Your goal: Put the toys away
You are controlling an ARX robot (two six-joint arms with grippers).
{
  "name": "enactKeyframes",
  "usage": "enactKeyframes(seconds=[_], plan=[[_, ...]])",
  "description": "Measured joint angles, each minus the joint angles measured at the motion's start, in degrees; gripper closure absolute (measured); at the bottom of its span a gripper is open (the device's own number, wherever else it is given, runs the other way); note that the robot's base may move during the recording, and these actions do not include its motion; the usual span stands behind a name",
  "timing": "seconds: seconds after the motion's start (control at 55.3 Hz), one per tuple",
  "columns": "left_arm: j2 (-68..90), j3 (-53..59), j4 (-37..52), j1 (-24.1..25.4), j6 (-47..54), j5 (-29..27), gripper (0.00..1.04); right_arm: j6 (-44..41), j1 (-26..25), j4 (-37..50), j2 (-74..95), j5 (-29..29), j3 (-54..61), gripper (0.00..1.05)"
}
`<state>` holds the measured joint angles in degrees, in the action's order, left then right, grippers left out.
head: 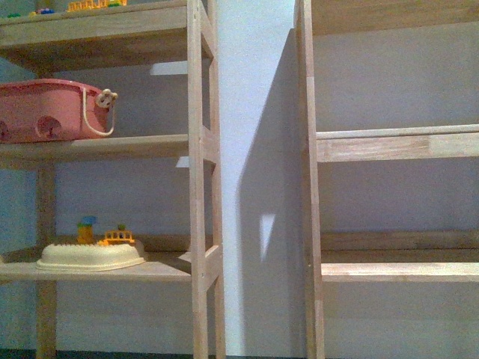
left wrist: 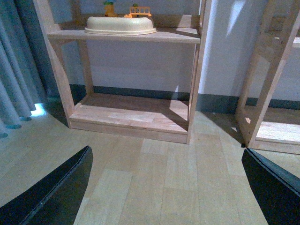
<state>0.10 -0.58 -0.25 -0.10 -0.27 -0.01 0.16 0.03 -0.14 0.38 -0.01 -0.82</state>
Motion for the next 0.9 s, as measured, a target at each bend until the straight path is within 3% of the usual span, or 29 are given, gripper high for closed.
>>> enactKeyframes(seconds=[0.904], plan=[[0.00, 0.00, 0.00, 0.00, 0.00, 0.00, 0.06, 0.00, 0.00, 0.00, 0.00, 0.00, 0.00, 0.99]])
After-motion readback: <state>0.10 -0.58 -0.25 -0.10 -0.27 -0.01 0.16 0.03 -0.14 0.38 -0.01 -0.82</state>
